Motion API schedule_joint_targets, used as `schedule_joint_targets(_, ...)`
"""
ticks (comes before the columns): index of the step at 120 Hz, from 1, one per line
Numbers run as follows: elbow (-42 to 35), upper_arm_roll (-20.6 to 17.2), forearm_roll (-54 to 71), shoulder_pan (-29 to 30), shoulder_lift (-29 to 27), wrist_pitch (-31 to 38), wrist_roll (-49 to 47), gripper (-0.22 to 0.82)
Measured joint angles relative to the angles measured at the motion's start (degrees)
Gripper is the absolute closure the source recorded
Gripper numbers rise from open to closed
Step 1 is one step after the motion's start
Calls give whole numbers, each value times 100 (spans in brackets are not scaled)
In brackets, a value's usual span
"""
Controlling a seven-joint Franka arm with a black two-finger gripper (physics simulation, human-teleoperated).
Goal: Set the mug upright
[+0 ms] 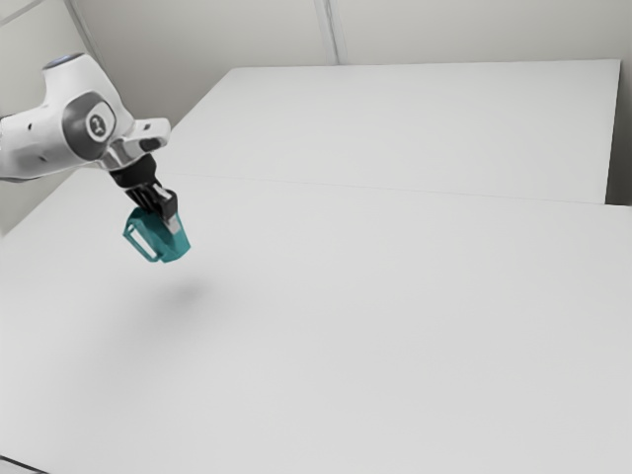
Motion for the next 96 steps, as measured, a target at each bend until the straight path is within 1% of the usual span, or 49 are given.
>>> schedule_joint_targets(44, -796, -529, 763, -193, -330, 488, -1255, 78)
schedule_joint_targets(60, -1063, -647, 962, -129, -352, 699, -1693, 78)
schedule_joint_targets(75, -1246, -853, 1126, 29, -363, 864, -2096, 78)
schedule_joint_targets(96, -1464, -1025, 1240, -57, -409, 1061, -2601, 78)
